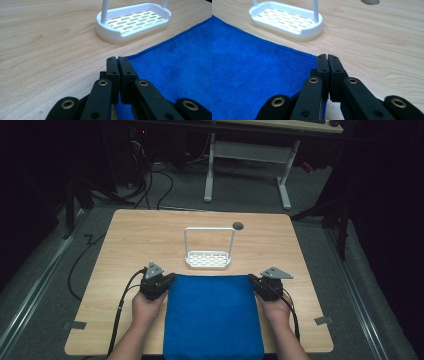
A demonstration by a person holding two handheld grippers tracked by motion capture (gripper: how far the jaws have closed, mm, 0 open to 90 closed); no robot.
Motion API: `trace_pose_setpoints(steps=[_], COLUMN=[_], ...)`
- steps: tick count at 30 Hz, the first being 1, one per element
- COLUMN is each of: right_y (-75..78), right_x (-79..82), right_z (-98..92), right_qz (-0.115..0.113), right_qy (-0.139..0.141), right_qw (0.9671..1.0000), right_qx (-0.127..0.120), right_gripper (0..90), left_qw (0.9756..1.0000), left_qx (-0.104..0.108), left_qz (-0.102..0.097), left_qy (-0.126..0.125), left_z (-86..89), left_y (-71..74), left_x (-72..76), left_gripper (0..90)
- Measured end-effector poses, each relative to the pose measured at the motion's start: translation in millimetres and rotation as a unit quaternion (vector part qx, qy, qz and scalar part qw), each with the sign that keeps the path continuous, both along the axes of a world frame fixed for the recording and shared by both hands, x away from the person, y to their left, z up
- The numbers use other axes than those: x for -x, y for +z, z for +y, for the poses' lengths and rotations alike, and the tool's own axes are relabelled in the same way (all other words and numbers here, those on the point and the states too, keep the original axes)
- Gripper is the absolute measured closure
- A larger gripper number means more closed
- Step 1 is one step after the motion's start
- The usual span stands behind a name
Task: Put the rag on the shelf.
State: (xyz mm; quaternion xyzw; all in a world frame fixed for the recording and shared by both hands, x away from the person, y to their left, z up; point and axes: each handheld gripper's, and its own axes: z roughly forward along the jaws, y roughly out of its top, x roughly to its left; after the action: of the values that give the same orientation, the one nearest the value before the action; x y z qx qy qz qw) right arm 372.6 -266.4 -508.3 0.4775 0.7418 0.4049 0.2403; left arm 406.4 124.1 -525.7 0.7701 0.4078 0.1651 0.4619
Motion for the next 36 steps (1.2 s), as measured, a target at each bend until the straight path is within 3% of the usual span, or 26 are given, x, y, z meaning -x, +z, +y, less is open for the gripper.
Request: trace_pose_setpoints(steps=[14,24,29,36], right_y=[15.5,34.3,45.8,55.3], right_x=[10.7,21.4,28.4,33.7], right_z=[-5.0,-2.2,1.5,1.5], right_qz=[-0.037,-0.075,-0.099,-0.114], right_qy=[0.000,0.007,0.016,0.021], right_qw=[0.9991,0.9965,0.9943,0.9922], right_qx=[-0.022,-0.037,-0.037,-0.045], right_gripper=[89.3,89.3,89.3,89.3], left_qw=[0.9987,0.9952,0.9945,0.9922], left_qx=[0.034,0.077,0.076,0.085], left_qz=[-0.037,-0.059,-0.071,-0.091], left_qy=[0.001,0.008,0.005,0.002], left_z=[4.5,13.3,13.4,13.1], left_y=[19.9,35.9,45.6,60.3], left_x=[14.0,22.3,26.9,35.7], left_gripper=[88.0,87.9,87.9,87.9])
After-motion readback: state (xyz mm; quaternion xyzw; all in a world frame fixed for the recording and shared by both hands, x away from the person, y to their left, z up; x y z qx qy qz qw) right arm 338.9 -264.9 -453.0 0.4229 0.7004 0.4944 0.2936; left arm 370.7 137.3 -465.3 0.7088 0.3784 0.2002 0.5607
